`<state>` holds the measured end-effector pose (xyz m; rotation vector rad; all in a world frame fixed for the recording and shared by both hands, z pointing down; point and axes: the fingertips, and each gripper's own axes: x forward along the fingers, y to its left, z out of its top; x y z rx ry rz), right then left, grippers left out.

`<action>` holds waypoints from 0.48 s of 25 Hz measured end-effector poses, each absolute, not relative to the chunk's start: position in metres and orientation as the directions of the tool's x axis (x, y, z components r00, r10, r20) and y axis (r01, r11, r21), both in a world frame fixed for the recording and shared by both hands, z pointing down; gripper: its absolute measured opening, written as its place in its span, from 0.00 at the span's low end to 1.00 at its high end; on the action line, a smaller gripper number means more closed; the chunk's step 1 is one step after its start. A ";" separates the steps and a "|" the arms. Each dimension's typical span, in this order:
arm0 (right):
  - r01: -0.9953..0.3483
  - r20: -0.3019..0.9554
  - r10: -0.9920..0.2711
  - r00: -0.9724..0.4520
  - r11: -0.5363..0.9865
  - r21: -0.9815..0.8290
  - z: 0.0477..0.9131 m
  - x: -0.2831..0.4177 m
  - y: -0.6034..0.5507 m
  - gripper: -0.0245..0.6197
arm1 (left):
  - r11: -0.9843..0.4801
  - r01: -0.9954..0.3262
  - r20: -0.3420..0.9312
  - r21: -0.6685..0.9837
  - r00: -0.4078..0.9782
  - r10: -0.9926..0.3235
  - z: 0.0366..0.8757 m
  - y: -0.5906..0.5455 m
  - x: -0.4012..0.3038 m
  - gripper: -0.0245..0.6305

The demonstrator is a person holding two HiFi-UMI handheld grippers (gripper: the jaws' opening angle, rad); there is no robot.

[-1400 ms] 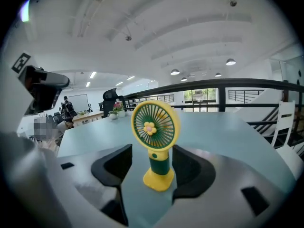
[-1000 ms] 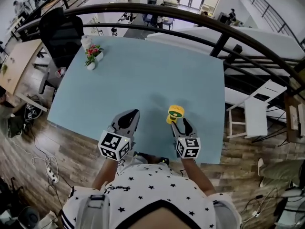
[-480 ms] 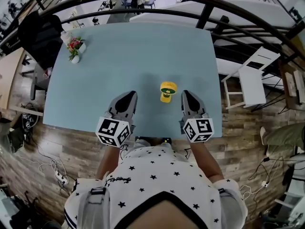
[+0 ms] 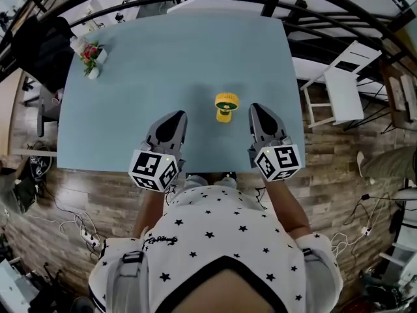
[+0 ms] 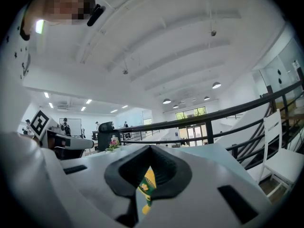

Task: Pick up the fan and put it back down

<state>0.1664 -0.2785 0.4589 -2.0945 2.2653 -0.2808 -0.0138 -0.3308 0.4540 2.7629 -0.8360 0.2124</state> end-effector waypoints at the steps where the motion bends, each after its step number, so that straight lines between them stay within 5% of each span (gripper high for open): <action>1: -0.984 0.092 -0.992 -0.085 0.069 -0.162 0.459 0.166 -0.278 0.04 | -0.805 -0.561 0.210 0.192 0.825 -0.525 0.454 -0.331 -0.014 0.08; 12: -0.984 0.091 -0.991 -0.095 0.080 -0.158 0.456 0.165 -0.278 0.04 | -0.809 -0.554 0.214 0.198 0.829 -0.516 0.456 -0.328 -0.012 0.08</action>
